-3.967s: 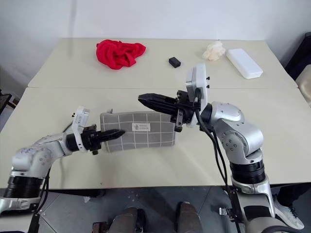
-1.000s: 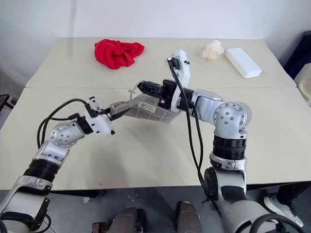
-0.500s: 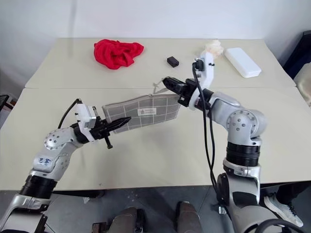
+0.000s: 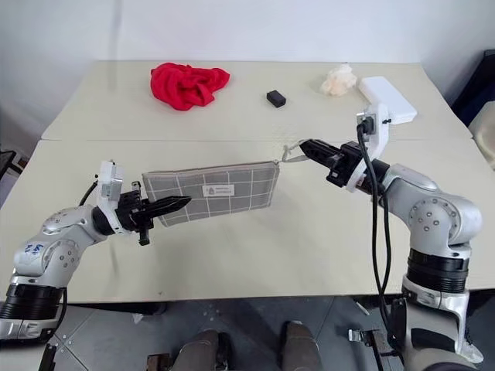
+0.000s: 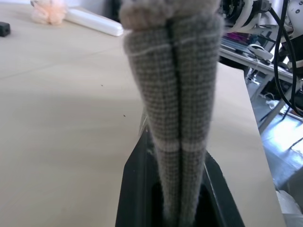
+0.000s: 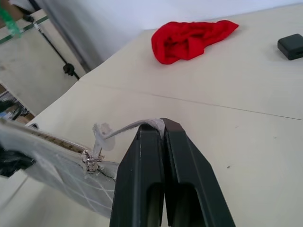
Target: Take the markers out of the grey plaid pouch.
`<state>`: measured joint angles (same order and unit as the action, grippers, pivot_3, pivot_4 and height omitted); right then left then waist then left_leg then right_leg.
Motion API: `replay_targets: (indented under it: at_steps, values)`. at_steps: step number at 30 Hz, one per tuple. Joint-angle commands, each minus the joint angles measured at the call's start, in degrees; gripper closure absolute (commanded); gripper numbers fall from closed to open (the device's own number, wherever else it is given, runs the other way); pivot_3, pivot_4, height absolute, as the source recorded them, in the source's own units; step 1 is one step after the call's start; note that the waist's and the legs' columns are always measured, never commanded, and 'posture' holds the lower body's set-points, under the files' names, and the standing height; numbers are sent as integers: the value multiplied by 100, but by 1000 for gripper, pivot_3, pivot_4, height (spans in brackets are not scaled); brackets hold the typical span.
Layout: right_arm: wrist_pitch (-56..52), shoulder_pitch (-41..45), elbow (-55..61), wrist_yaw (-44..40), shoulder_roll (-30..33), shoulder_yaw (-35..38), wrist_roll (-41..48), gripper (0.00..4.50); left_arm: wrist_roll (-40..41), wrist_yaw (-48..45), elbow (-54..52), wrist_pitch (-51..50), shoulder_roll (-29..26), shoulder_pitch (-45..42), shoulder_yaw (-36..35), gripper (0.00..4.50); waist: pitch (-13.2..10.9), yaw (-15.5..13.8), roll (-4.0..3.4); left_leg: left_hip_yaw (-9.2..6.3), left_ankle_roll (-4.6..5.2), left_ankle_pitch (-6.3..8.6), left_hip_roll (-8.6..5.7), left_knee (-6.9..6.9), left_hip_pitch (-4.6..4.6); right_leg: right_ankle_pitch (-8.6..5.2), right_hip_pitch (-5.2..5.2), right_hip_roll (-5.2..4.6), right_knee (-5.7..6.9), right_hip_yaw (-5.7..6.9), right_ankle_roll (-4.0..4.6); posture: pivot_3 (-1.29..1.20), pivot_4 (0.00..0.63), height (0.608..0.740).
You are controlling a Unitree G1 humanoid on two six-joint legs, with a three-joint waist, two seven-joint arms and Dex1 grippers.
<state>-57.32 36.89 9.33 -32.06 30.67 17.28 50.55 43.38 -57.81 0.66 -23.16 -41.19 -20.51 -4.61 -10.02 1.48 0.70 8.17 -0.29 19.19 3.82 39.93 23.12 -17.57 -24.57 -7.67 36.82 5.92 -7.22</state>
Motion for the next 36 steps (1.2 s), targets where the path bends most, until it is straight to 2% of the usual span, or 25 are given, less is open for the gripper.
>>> replay_targets:
  at_steps: [1, 3, 5, 10, 15, 17, 18, 20, 23, 25, 28, 29, 32, 36]
  values:
    - [-139, 14, 240, 12, 25, 297, 488, 4456, -48, -70, -138, -27, 89, -130, -159, 4500, 0, 2, 0, 0, 0, 0, 1, 0, 0, 0, 0, 0, 0, 0, 0, 0, 150, 740]
    - [-179, -33, 325, -126, 82, 382, 734, 4015, -194, -110, -143, 63, 138, -165, -116, 4500, 0, -5, 0, -1, 0, 0, 0, 0, 0, 0, 0, 0, 1, 0, 0, 0, 150, 740]
    - [-177, -232, 640, -675, 363, 353, 977, 3471, -380, -188, -111, 190, 149, -212, -78, 4500, 0, -12, 0, 0, 0, 0, 0, 0, 0, 0, 0, 0, 0, 0, 0, 0, 150, 740]
    - [554, -519, 981, -1158, 699, 349, 658, 1908, -526, -321, -69, 185, 264, -407, -49, 4500, 0, -120, 0, 0, 1, 0, 0, 3, 0, 1, 3, 0, -6, -1, -2, 0, 150, 740]
    - [760, -798, 1177, -1743, 972, 389, 904, 1908, -929, -395, 61, 494, 348, -493, 46, 4500, 0, -152, 1, 1, 1, 0, -1, 4, -1, 2, 4, 0, -5, -2, -2, 0, 150, 740]
    - [841, -866, 1175, -1872, 1079, 395, 891, 1908, -1575, -214, 318, 1469, 484, -603, 96, 4500, 0, -166, 1, 0, 1, 0, -1, 4, -1, 2, 4, 0, -6, -1, -2, 0, 150, 740]
    - [901, -781, 1102, -1811, 1076, 387, 839, 1908, -2107, -60, 498, 2337, 549, -683, 170, 4500, -1, -170, 2, 0, 1, 0, -2, 5, -2, 2, 5, 0, -5, -1, -2, 0, 150, 740]
    - [959, -533, 1017, -1739, 1078, 304, 802, 1908, -2479, -113, 705, 3147, 684, -770, 258, 4500, -1, -177, 2, 1, 1, 0, -2, 10, -1, 7, 6, 1, -7, 0, -1, 0, 150, 740]
    - [866, -124, 957, -1291, 986, 45, 641, 2505, -2484, -235, 851, 3436, 871, -807, 324, 4500, -1, -165, 1, 4, 2, -1, -1, 10, -3, 10, 6, 0, -6, -1, 0, 0, 150, 740]
    - [828, 85, 1012, -1162, 968, -324, 402, 3132, -2499, -284, 872, 3501, 969, -787, 400, 4500, -1, -148, 2, 4, 2, -1, 1, 9, -3, 10, 5, 1, -5, 0, 0, 0, 150, 740]
    - [859, 272, 1298, -1236, 1148, -1291, -305, 4279, -2550, -264, 869, 3557, 1132, -755, 510, 4500, -1, -135, 1, 5, 2, -1, 1, 6, -3, 10, 3, 0, -6, 0, 0, 0, 150, 740]
    - [883, 301, 1337, -1217, 1169, -1469, -470, 4470, -2549, -239, 872, 3548, 1172, -769, 518, 4500, -1, -136, 1, 6, 2, -1, 1, 6, -3, 10, 3, 0, -6, 0, 0, 0, 150, 740]
    - [1336, 366, 1273, -1001, 1234, -2120, -1511, 4470, -2572, -264, 843, 3588, 1255, -771, 570, 4500, -1, -145, 2, 5, 3, 0, 0, 11, 0, 10, 3, -1, -7, 0, 0, 0, 150, 740]
    - [1735, 174, 1344, -1414, 1355, -2321, -1866, 4470, -2617, -302, 805, 3627, 1272, -705, 624, 4500, -1, -164, 2, 4, 4, 0, -1, 12, 1, 11, 4, -3, -8, 2, -1, 0, 150, 740]
